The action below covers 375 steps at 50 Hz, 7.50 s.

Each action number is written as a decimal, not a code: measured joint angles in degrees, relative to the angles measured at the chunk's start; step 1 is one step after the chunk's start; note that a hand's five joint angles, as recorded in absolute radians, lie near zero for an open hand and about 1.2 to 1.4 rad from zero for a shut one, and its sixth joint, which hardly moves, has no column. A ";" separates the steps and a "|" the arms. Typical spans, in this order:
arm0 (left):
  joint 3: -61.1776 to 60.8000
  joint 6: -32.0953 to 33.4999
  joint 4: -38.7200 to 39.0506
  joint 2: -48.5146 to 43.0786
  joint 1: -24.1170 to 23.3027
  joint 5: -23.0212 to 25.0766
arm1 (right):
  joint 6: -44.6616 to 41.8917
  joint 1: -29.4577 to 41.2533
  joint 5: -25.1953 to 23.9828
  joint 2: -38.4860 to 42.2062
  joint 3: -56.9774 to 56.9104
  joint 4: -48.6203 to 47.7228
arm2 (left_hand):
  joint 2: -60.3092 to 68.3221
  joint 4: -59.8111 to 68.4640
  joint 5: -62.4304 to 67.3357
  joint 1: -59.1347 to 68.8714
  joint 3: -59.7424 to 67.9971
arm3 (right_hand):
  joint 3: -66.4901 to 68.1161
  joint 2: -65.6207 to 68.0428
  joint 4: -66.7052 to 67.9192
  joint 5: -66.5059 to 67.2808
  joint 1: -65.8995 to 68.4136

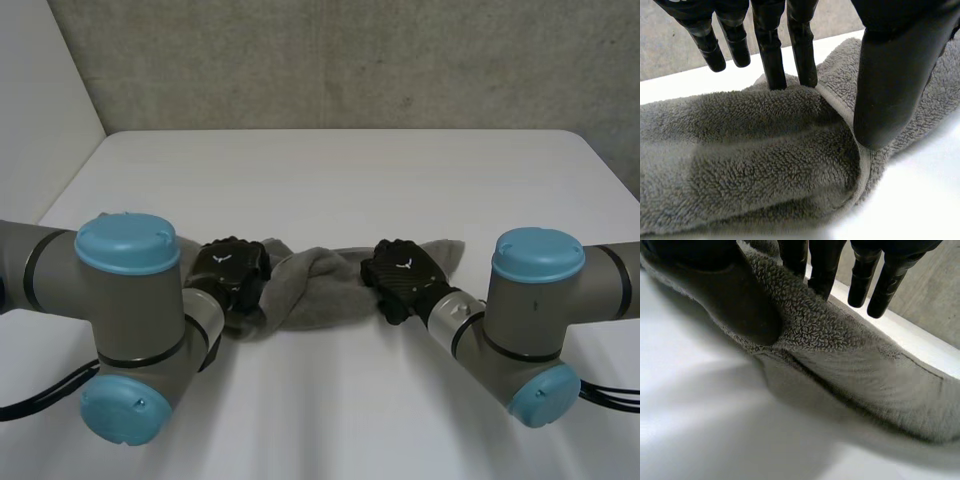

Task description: Fold the towel.

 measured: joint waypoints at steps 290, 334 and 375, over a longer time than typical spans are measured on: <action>-20.97 7.85 3.58 15.97 -2.94 5.98 | 12.37 -17.11 -9.73 -15.79 12.54 1.17 | -14.41 0.00 -13.88 -14.62 0.00 | 0.00 0.61 0.00 0.78 1.00; -6.53 12.79 -0.80 13.08 5.97 9.14 | -5.42 -17.01 -17.31 -18.65 3.44 23.16 | 38.80 0.00 38.54 36.18 0.00 | 0.00 0.86 0.00 0.79 0.99; -17.79 24.45 15.19 19.80 7.27 17.96 | -5.73 -14.65 -12.41 -30.36 14.17 9.12 | 39.06 0.00 39.17 36.43 0.00 | 0.00 1.18 0.00 1.39 0.98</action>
